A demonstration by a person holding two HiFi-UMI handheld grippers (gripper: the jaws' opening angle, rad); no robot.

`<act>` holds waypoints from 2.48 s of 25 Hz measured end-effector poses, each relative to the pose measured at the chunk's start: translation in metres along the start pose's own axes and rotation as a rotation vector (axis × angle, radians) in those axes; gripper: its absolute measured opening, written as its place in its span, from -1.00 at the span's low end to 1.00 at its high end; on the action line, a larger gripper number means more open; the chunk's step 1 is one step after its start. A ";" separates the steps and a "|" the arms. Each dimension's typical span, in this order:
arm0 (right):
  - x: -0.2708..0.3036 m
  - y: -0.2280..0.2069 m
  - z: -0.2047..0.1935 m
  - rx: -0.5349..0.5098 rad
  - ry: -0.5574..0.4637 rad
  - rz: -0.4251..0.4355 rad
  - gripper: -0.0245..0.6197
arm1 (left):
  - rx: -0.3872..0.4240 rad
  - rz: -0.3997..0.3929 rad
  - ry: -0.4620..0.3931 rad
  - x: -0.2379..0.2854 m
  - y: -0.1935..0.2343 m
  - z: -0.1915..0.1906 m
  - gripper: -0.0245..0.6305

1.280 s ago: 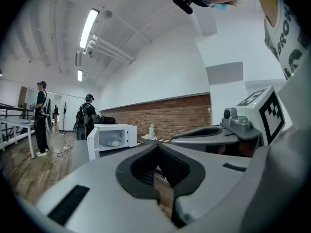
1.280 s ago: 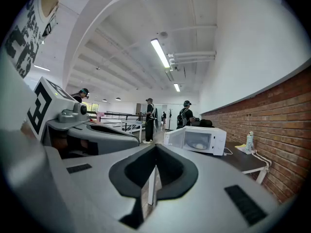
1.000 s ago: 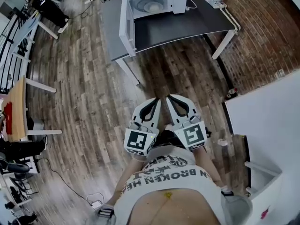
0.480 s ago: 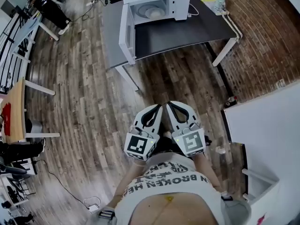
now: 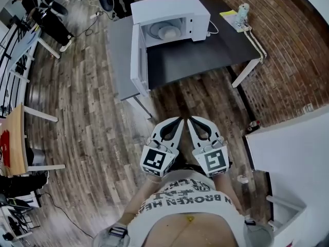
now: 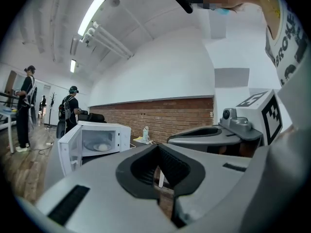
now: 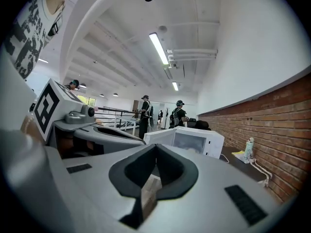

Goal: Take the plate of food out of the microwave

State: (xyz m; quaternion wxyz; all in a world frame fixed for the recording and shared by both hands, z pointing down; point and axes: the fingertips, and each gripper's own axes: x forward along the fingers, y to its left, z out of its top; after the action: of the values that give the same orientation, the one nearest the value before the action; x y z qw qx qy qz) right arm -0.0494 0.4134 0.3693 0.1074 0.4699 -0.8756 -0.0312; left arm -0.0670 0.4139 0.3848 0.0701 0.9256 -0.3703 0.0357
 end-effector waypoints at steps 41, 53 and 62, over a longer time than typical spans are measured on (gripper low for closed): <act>0.220 -0.131 0.001 0.028 0.044 0.040 -0.90 | -0.020 0.040 -0.007 0.161 0.188 0.040 -0.91; 0.277 -0.211 0.011 0.012 0.013 0.190 -0.90 | -0.041 0.192 -0.027 0.246 0.231 0.062 -0.91; 0.295 -0.254 0.010 0.001 -0.022 0.279 -0.90 | -0.052 0.296 -0.021 0.287 0.240 0.062 -0.91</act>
State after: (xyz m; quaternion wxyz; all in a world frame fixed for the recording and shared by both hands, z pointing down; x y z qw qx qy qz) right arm -0.0021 0.0271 0.3670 0.1007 0.3431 -0.9337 -0.0207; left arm -0.0238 0.0371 0.3823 0.0843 0.8592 -0.5040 0.0263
